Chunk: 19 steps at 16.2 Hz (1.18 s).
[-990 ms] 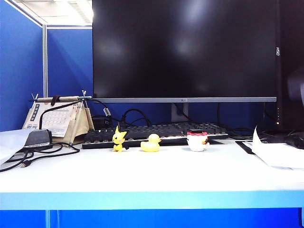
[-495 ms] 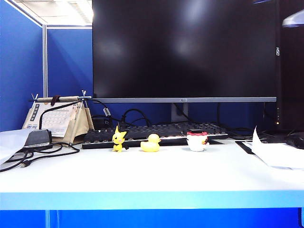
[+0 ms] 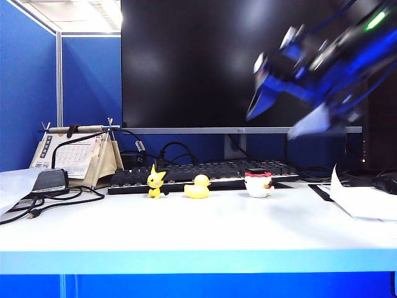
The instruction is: Pick up the doll with a different color than the other dolls and place it near you.
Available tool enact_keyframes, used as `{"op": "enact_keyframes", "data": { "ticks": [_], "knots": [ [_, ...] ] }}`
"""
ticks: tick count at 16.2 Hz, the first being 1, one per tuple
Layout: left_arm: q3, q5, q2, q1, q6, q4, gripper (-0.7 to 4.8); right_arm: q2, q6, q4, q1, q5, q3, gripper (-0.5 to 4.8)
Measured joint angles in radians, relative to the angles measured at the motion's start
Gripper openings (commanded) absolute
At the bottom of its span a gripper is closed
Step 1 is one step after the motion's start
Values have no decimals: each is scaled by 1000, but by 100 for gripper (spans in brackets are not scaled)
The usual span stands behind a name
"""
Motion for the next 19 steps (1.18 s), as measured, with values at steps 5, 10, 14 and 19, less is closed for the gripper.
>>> {"op": "enact_keyframes", "data": {
  "ticks": [5, 10, 14, 19],
  "knots": [
    [0, 0, 0, 0, 0, 0, 22, 166, 64, 60, 0, 1, 88, 479],
    [0, 0, 0, 0, 0, 0, 22, 172, 69, 154, 0, 37, 89, 479],
    [0, 0, 0, 0, 0, 0, 22, 379, -64, 187, -3, 43, 140, 479],
    [0, 0, 0, 0, 0, 0, 22, 437, -187, 222, -80, 115, 213, 479]
  ]
}}
